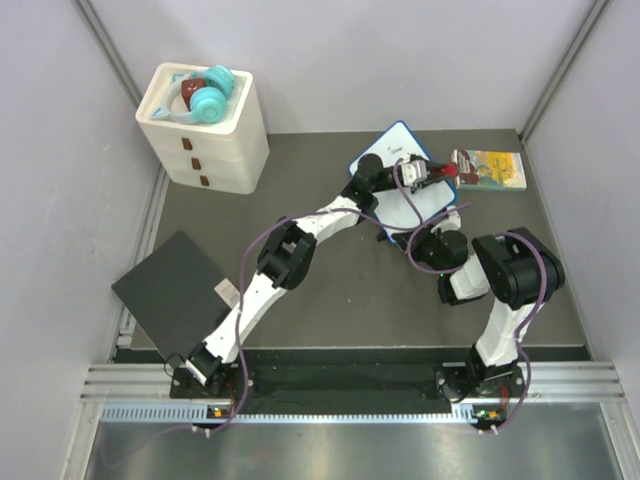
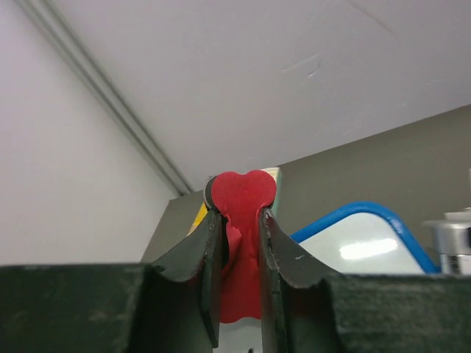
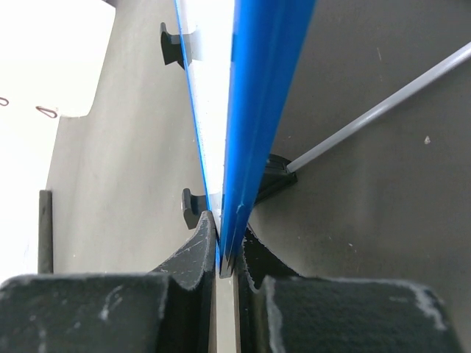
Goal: Erase the whiteboard
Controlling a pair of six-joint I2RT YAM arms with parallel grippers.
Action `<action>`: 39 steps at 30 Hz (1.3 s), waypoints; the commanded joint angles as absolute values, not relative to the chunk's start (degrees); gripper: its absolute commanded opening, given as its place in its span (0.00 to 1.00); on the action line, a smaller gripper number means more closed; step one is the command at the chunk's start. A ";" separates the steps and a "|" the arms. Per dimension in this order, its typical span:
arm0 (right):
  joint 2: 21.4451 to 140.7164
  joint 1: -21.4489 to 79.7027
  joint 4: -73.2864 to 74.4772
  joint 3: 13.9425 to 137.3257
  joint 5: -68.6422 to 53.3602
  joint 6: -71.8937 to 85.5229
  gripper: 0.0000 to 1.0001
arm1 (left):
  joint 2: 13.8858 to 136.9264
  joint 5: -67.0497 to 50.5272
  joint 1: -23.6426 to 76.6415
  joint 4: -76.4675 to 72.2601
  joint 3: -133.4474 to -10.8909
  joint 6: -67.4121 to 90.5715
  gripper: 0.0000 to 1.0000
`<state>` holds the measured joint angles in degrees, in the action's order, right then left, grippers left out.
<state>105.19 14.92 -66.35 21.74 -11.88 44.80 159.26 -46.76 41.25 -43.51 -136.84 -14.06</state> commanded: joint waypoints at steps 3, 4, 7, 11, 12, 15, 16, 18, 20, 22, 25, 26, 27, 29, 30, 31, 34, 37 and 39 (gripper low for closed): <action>108.54 18.90 -47.02 17.84 -18.98 37.09 0.00 | 158.99 -32.61 37.36 -41.30 -127.97 -17.32 0.00; 108.54 18.90 -47.02 17.84 -18.98 37.18 0.00 | 159.08 -31.82 36.92 -41.83 -126.92 -16.44 0.00; 108.63 18.90 -46.93 17.93 -18.98 37.00 0.00 | 159.26 -30.42 35.34 -43.42 -125.34 -15.04 0.00; 108.72 18.90 -47.11 18.02 -19.07 37.09 0.00 | 158.91 -30.31 33.93 -44.64 -123.58 -14.16 0.00; 108.81 18.90 -47.11 17.93 -19.07 37.09 0.00 | 158.82 -31.02 33.84 -45.43 -123.31 -13.89 0.00; 108.90 18.90 -47.11 18.02 -19.07 37.00 0.00 | 158.64 -34.88 34.28 -49.03 -122.44 -11.79 0.00; 108.90 18.90 -47.11 18.02 -19.07 37.00 0.00 | 158.64 -35.59 34.54 -52.35 -122.26 -10.91 0.00; 108.90 18.90 -47.20 18.02 -19.07 37.09 0.00 | 158.91 -37.69 35.42 -54.57 -122.52 -8.37 0.00; 108.98 18.90 -47.28 18.02 -19.07 37.09 0.00 | 158.91 -39.72 36.55 -57.37 -122.78 -6.86 0.00; 108.98 18.90 -47.20 18.10 -18.99 37.00 0.00 | 158.73 -42.09 37.44 -59.32 -122.70 -3.96 0.00; 108.90 18.90 -47.28 17.93 -19.07 37.09 0.00 | 157.50 -43.77 39.80 -61.34 -120.94 -1.32 0.00; 108.90 18.98 -47.29 17.93 -18.99 37.00 0.00 | 156.72 -43.68 40.34 -62.65 -120.07 -1.14 0.00; 108.90 18.90 -47.37 17.93 -18.98 37.00 0.00 | 156.36 -44.03 40.78 -63.27 -118.58 -1.14 0.00; 108.81 18.90 -47.37 17.93 -19.07 37.00 0.00 | 155.83 -44.12 41.83 -65.20 -117.69 -0.80 0.00; 108.81 18.90 -47.46 17.84 -19.07 37.00 0.00 | 156.00 -44.03 42.10 -66.00 -117.60 -0.36 0.00; 108.81 18.90 -47.55 17.75 -19.07 37.00 0.00 | 156.53 -43.86 42.36 -66.44 -117.95 -0.09 0.00; 108.63 18.90 -47.64 17.67 -19.16 37.09 0.00 | 157.15 -40.02 42.19 -67.24 -119.18 -0.09 0.00; 108.63 18.90 -47.64 17.67 -19.25 36.91 0.00 | 158.63 -36.31 41.49 -65.66 -121.72 -2.02 0.00; 108.72 18.98 -47.64 17.75 -19.34 36.91 0.00 | 159.69 -32.44 40.87 -64.34 -125.06 -2.63 0.00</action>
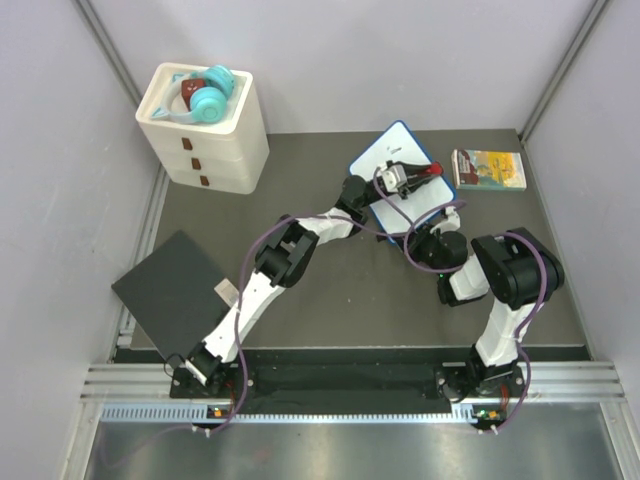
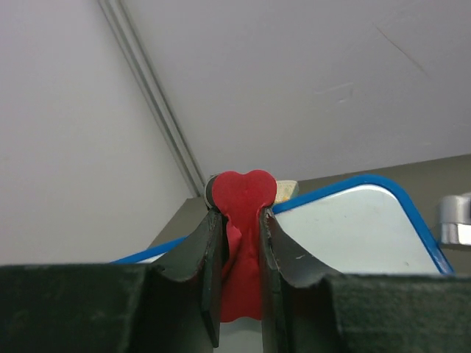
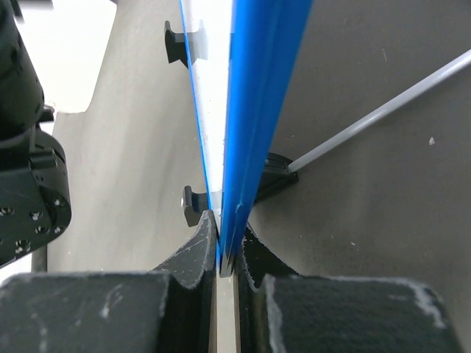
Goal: Erase the whiteboard
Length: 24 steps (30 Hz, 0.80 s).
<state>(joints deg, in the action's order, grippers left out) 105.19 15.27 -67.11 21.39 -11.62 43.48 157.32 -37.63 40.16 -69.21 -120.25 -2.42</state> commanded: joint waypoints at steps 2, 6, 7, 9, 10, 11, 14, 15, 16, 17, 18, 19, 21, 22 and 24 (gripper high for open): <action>108.63 18.98 -47.64 17.75 -19.25 36.83 0.00 | 160.57 -29.64 39.99 -61.62 -126.82 -4.99 0.00; 108.63 18.98 -47.72 17.67 -19.34 36.83 0.00 | 160.05 -27.07 38.50 -57.31 -125.86 -9.75 0.00; 108.63 18.98 -47.81 17.75 -19.42 36.91 0.00 | 159.96 -27.59 37.71 -57.04 -125.51 -9.76 0.00; 108.55 18.98 -47.81 17.67 -19.42 36.74 0.00 | 159.44 -28.38 36.48 -57.22 -123.23 -10.37 0.00; 108.63 19.07 -47.81 17.67 -19.42 36.83 0.00 | 158.56 -28.13 36.13 -57.91 -121.83 -9.94 0.00; 108.63 18.99 -47.81 17.75 -19.51 36.74 0.00 | 158.29 -28.13 35.86 -59.14 -119.47 -9.76 0.00; 108.81 18.98 -47.81 17.84 -19.60 36.74 0.00 | 157.15 -26.72 34.72 -59.33 -116.29 -10.80 0.00; 108.81 18.98 -47.81 17.84 -19.60 36.83 0.00 | 157.15 -26.11 34.02 -59.07 -116.11 -10.81 0.00; 108.90 18.98 -47.81 17.75 -19.60 36.74 0.00 | 157.41 -25.58 33.58 -58.98 -116.10 -10.81 0.00; 108.72 18.98 -47.81 17.75 -19.69 36.74 0.00 | 157.59 -25.23 33.23 -59.50 -116.28 -10.46 0.00; 108.72 18.98 -47.81 17.75 -19.60 36.74 0.00 | 157.85 -24.88 32.44 -59.85 -116.54 -9.94 0.00; 108.63 18.98 -47.73 17.84 -19.51 36.65 0.00 | 158.55 -24.09 32.08 -60.11 -116.80 -9.50 0.00; 108.90 18.98 -47.37 18.02 -19.60 36.48 0.00 | 160.30 -23.73 31.21 -60.55 -119.34 -7.65 0.00; 108.90 19.07 -47.37 18.10 -19.60 36.39 0.00 | 161.10 -23.64 30.94 -60.64 -121.79 -6.43 0.00; 108.90 19.25 -47.20 18.28 -19.51 36.30 0.00 | 163.81 -23.20 30.41 -61.26 -124.88 -5.02 0.00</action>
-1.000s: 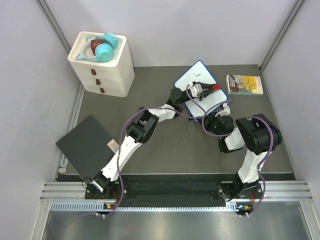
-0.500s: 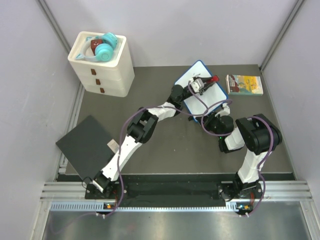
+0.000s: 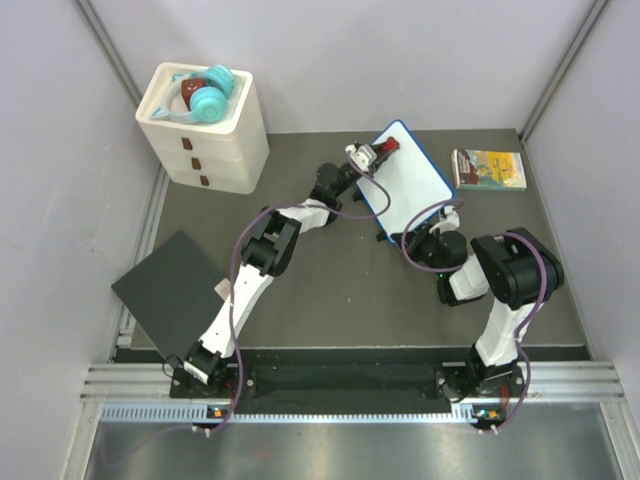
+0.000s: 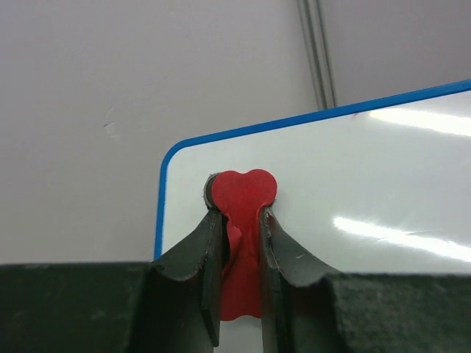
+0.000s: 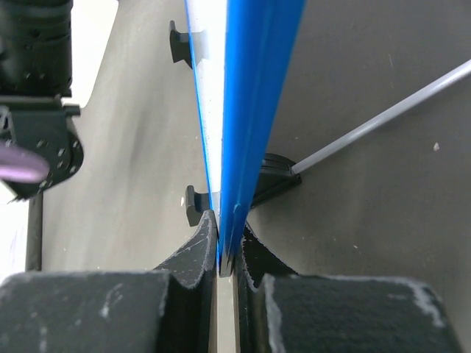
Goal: Erase the whiteboard
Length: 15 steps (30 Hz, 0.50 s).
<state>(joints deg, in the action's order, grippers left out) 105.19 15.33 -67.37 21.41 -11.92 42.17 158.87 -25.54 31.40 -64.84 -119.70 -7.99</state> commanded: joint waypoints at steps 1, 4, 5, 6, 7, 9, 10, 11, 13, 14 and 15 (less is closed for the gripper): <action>109.07 19.16 -47.11 18.28 -19.51 36.30 0.00 | 164.87 -23.12 30.32 -61.35 -128.46 -3.97 0.00; 108.98 19.51 -46.67 18.46 -19.51 35.95 0.00 | 168.65 -22.33 30.06 -61.43 -135.23 -1.42 0.00; 108.90 19.42 -46.58 18.54 -19.51 35.86 0.00 | 169.45 -22.59 30.06 -61.70 -136.57 -0.80 0.00; 108.90 19.51 -46.50 18.54 -19.42 35.77 0.00 | 170.24 -22.59 30.15 -62.05 -137.36 -0.18 0.00; 108.90 19.51 -46.41 18.63 -19.42 35.77 0.00 | 170.51 -22.67 30.15 -63.44 -138.16 1.56 0.00; 108.98 19.60 -46.41 18.72 -19.42 35.68 0.00 | 170.68 -23.98 30.50 -65.38 -138.25 2.28 0.00; 109.07 19.51 -46.41 18.72 -19.42 35.68 0.00 | 170.60 -24.69 30.67 -66.00 -138.69 2.63 0.00; 109.33 19.60 -46.49 18.72 -19.51 35.68 0.00 | 170.51 -25.48 30.93 -67.31 -138.78 2.81 0.00; 109.16 19.60 -46.49 18.72 -19.51 35.68 0.00 | 170.16 -26.28 31.81 -68.20 -139.39 2.99 0.00; 109.07 19.60 -46.49 18.72 -19.51 35.68 0.00 | 169.98 -26.45 32.08 -68.20 -139.74 2.99 0.00; 109.07 19.60 -46.49 18.72 -19.42 35.77 0.00 | 169.72 -26.72 32.86 -68.20 -140.18 2.99 0.00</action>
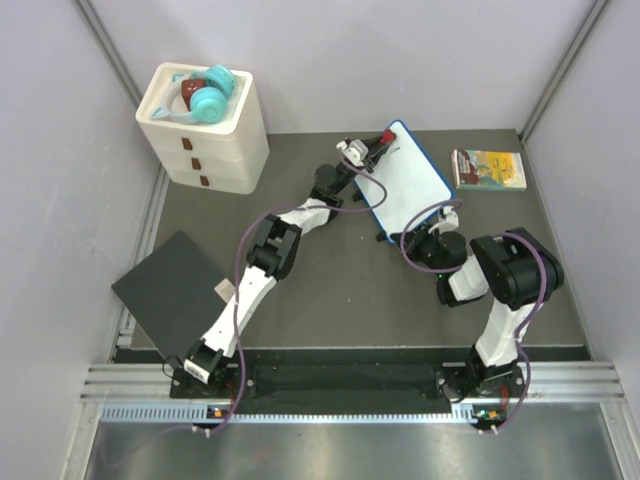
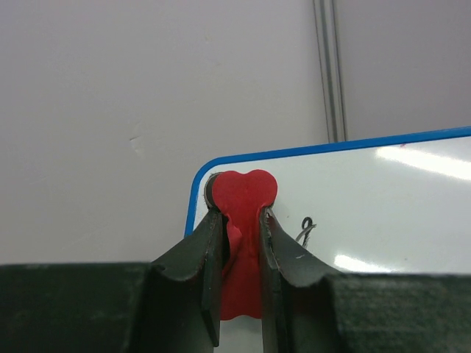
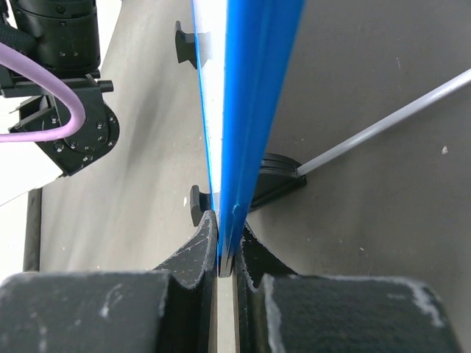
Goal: Erase the whiteboard
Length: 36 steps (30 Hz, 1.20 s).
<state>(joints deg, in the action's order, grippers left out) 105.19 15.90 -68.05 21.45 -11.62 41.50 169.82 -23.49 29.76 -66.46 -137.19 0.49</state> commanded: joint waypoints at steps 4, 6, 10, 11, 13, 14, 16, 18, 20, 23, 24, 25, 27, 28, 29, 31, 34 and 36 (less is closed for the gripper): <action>109.07 19.60 -46.67 18.54 -19.51 35.77 0.00 | 168.93 -27.42 34.45 -67.77 -142.11 0.54 0.00; 109.07 19.60 -46.76 18.54 -19.60 35.68 0.00 | 168.49 -26.72 34.98 -67.15 -142.29 -1.04 0.00; 109.07 19.60 -46.76 18.63 -19.69 35.60 0.00 | 168.66 -25.31 34.98 -66.01 -143.35 -3.42 0.00; 109.07 19.60 -46.76 18.55 -19.77 35.68 0.00 | 168.75 -24.70 34.81 -65.74 -143.44 -3.78 0.00; 109.07 19.60 -46.76 18.54 -19.78 35.60 0.00 | 169.27 -23.91 34.72 -64.96 -143.87 -5.44 0.00; 109.07 19.60 -46.84 18.54 -19.86 35.51 0.00 | 169.54 -22.17 34.46 -64.34 -144.40 -5.88 0.00; 109.07 19.60 -46.93 18.46 -19.95 35.59 0.00 | 170.59 -20.14 34.10 -62.59 -145.80 -7.02 0.00; 108.99 19.69 -46.93 18.46 -20.04 35.42 0.00 | 171.30 -18.20 33.31 -61.61 -146.34 -7.29 0.00; 108.99 19.69 -46.85 18.54 -20.13 35.33 0.00 | 171.30 -17.67 32.18 -61.43 -145.38 -6.33 0.00; 109.16 19.69 -46.67 18.72 -20.13 35.24 0.00 | 170.77 -17.84 30.94 -60.65 -142.83 -5.45 0.00; 109.16 19.69 -46.84 18.63 -20.21 35.24 0.00 | 170.95 -18.45 30.76 -60.56 -142.04 -5.10 0.00; 109.07 19.69 -46.85 18.63 -20.21 35.24 0.00 | 170.95 -18.63 30.50 -60.47 -141.51 -4.40 0.00; 109.07 19.69 -46.93 18.63 -20.21 35.33 0.00 | 171.38 -19.51 30.06 -59.51 -141.24 -3.61 0.00; 109.16 19.69 -46.85 18.63 -20.21 35.25 0.00 | 171.65 -19.95 30.06 -59.41 -141.33 -3.52 0.00; 109.07 19.69 -46.85 18.63 -20.21 35.24 0.00 | 172.17 -20.56 30.06 -59.33 -141.50 -3.25 0.00; 109.07 19.69 -46.93 18.63 -20.21 35.25 0.00 | 172.44 -22.83 30.06 -60.55 -141.33 -1.59 0.00; 109.25 19.69 -46.85 18.72 -20.30 35.24 0.00 | 172.62 -26.09 30.76 -62.57 -141.33 -0.27 0.00; 109.34 19.69 -46.93 18.72 -20.30 35.16 0.00 | 172.27 -28.38 31.29 -63.45 -141.24 -0.44 0.00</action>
<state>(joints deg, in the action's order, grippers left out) 105.19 15.97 -68.14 21.45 -11.75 40.56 171.15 -21.91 29.39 -62.04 -142.04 -2.61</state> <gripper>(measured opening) 0.037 0.244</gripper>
